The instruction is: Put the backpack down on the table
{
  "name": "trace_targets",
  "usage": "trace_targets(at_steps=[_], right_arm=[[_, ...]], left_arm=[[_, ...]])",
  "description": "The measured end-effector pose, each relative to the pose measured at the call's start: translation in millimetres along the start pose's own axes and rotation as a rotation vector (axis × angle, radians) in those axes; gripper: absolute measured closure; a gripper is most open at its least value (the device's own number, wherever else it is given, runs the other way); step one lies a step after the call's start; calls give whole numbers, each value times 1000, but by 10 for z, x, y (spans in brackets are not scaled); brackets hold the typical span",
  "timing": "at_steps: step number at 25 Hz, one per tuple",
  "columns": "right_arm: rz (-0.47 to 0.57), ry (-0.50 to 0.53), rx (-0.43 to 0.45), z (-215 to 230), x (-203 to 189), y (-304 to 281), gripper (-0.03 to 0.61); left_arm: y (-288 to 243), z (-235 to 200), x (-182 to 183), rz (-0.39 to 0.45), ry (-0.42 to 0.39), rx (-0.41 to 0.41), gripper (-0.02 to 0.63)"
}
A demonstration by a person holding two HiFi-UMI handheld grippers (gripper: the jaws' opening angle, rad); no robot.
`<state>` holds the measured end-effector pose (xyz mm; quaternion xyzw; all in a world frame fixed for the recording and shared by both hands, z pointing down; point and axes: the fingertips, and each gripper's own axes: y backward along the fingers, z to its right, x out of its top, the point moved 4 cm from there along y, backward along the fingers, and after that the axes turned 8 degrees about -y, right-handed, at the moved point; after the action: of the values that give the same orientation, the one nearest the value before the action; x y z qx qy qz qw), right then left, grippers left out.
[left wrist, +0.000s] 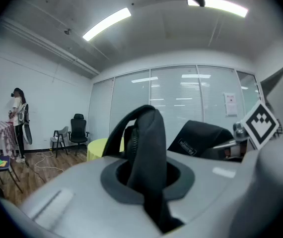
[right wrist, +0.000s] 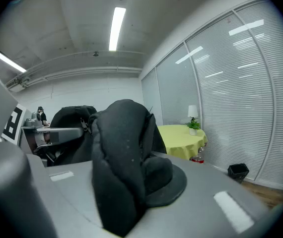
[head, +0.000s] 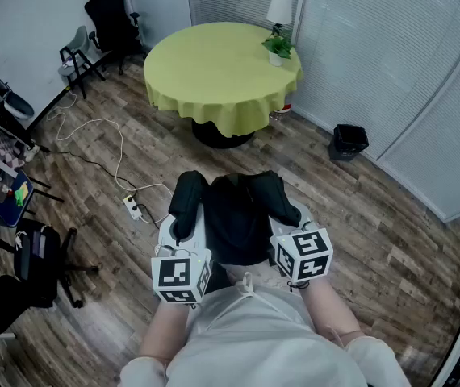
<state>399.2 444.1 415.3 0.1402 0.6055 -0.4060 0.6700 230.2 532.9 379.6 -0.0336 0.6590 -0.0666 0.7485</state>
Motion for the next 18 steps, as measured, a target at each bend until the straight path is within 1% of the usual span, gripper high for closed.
trace_targets(at_steps=[10, 15, 18], right_arm=[[7, -1, 15, -79, -21, -38, 548], [-14, -29, 29, -43, -89, -109, 549], [-23, -27, 29, -50, -86, -166, 549]], left_arm=[[28, -71, -12, -10, -19, -6, 588], [-43, -75, -74, -35, -27, -9, 588], [-75, -120, -99, -41, -17, -10, 588]])
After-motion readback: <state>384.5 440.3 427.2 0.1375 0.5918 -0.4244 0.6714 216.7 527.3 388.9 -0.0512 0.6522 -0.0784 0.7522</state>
